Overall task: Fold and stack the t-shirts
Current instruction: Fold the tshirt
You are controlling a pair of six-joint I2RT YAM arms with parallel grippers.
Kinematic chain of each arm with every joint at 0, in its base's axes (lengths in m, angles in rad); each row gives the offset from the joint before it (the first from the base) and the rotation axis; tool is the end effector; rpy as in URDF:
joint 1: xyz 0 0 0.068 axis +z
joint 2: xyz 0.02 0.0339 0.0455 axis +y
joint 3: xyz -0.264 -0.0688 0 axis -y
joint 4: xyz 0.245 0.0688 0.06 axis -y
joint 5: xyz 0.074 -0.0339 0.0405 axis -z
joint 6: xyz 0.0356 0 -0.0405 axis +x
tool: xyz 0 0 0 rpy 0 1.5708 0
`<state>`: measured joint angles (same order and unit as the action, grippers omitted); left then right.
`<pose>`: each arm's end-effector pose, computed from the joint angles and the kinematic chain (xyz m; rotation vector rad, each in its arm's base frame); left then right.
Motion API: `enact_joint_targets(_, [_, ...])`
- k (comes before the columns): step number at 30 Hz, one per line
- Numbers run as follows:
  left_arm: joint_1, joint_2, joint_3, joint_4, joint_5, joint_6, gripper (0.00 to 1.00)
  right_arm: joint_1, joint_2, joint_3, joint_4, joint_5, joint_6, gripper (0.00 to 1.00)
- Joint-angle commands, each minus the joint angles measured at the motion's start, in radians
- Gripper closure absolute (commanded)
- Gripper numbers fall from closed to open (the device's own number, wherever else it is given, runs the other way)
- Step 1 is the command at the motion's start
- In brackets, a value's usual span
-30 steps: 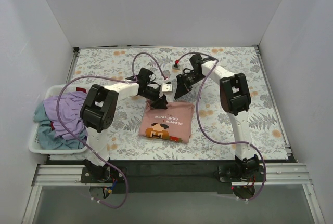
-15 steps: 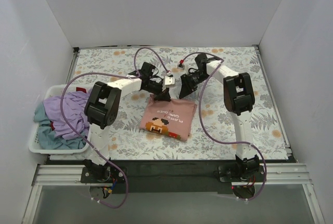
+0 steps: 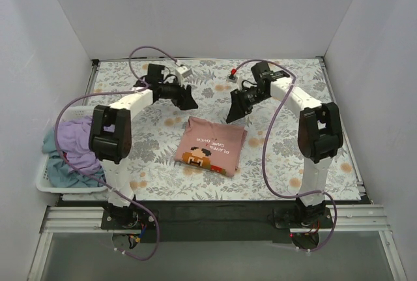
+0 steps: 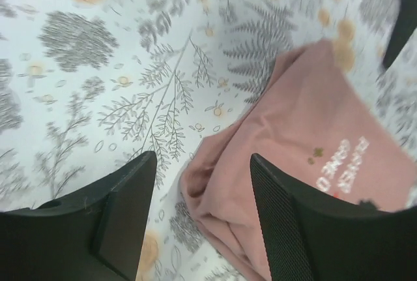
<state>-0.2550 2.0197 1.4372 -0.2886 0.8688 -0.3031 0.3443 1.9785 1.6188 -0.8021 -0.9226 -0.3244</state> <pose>0.4137 -0.1359 0.1925 0.3477 2.4041 -1.3089 0.3793 0.1661 0.2382 -1.0558 2.2597 1.2383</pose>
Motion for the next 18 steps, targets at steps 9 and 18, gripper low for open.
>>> enact_joint_targets(9, [0.002, -0.244, -0.294, 0.072, 0.197, -0.482, 0.52, 0.015, 0.072, -0.192, 0.190, 0.002, 0.202, 0.64])
enact_joint_targets(18, [0.032, 0.015, -0.192, 0.216, 0.016, -0.679, 0.53, -0.074, 0.223, -0.097, 0.192, 0.201, 0.191, 0.63])
